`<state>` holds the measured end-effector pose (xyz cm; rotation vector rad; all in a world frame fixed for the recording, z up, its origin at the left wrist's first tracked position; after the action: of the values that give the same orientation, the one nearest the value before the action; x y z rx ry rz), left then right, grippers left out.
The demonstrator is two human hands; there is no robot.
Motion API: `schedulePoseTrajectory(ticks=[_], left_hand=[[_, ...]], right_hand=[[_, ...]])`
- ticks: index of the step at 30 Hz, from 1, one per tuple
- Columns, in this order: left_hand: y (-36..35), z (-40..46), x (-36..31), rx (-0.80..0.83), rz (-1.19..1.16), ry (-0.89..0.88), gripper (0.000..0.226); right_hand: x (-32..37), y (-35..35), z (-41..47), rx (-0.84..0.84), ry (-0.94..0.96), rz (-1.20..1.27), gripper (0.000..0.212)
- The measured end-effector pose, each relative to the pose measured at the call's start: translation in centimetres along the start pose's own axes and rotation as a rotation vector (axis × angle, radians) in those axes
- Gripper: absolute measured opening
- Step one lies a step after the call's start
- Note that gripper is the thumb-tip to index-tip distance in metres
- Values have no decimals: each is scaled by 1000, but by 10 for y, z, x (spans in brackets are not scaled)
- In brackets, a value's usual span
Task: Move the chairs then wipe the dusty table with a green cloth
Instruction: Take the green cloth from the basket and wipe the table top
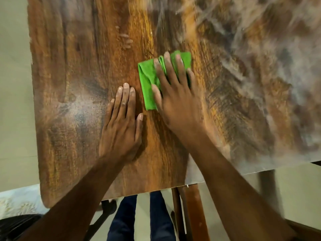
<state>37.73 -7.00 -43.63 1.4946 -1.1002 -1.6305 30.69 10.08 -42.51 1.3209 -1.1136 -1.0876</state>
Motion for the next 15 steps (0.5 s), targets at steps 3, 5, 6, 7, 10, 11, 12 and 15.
schedulePoseTrajectory(ticks=[3, 5, 6, 7, 10, 11, 12, 15], left_hand=[[1, -1, 0, 6, -8, -1, 64], [1, -1, 0, 16, -5, 2, 65], [0, -1, 0, 19, 0, 3, 65], [-1, -1, 0, 21, 5, 4, 66], [-1, -1, 1, 26, 9, 6, 66], [-1, -1, 1, 28, 13, -1, 66], [-1, -1, 1, 29, 20, -7, 66], [0, -1, 0, 20, 42, -3, 66]], right_hand=[[-7, 9, -99, 96, -68, 27, 67], [-4, 11, -159, 156, -98, 16, 68], [-3, 11, -180, 179, -100, 10, 69], [-3, 11, -194, 195, -98, 11, 70], [-3, 8, -188, 189, -108, 40, 71], [-3, 8, -176, 176, -116, 40, 71], [-4, 8, -159, 163, -127, 38, 71], [-9, 6, -85, 105, -132, 38, 69]])
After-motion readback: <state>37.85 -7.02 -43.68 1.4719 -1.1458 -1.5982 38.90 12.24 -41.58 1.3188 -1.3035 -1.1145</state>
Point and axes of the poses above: each hand's wrist, its own z-axis towards the middle knuckle, its own y-axis out of the back of the hand, x = y × z, the point moved 1 cm from there along z, towards the middle knuckle, and after that the axes turned 9 degrees about -z, right-handed, at the moved point
